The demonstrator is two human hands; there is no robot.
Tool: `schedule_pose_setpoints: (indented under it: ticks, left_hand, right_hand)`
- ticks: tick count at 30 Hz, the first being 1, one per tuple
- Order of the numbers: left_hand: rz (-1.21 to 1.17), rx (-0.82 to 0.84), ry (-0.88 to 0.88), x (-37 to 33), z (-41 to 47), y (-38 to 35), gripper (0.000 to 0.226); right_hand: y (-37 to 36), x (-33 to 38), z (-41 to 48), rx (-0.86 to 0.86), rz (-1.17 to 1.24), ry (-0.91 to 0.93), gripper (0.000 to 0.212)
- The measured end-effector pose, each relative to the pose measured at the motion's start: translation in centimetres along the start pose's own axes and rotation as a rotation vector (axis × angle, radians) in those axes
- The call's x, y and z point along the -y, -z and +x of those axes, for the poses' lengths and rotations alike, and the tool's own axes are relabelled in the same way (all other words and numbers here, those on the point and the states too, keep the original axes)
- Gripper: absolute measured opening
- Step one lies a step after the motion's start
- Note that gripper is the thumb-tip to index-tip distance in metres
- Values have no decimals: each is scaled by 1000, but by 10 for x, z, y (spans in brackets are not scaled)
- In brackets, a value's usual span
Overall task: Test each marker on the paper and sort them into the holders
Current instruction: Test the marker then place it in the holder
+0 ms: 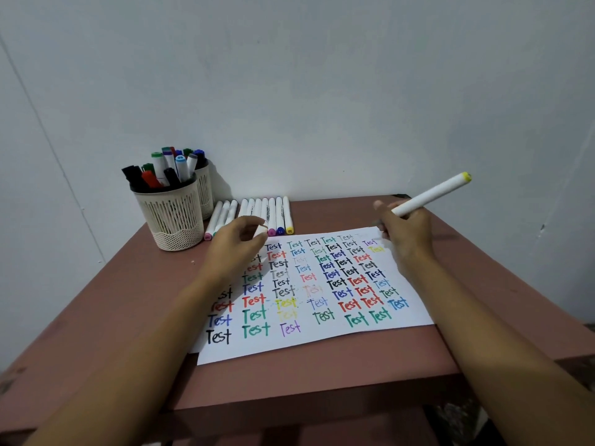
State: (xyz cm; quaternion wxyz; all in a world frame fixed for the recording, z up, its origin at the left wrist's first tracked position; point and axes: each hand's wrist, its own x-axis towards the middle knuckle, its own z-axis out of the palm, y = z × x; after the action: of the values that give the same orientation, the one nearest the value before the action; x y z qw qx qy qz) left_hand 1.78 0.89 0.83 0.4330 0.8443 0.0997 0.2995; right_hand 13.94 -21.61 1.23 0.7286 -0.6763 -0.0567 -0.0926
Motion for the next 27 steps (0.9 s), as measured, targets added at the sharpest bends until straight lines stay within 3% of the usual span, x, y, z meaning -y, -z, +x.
schedule_pose_setpoints:
  ticks: [6,11,16,27]
  left_hand:
    - [-83,186,-59,-10,-14,-8,18]
    - [6,230,-80,-15,-16,-14,26]
    - [6,262,-119,-19,-16,-16,10]
    - [-39,261,-167,-22,-21,-22,13]
  right_hand:
    - [-18,14,-24,392,450,-192,20]
    - [-26,12,-36,649,357,-184,11]
    - [-27,10,-37,718,291,-129,8]
    - [-28,9,-43,769,141,-100,7]
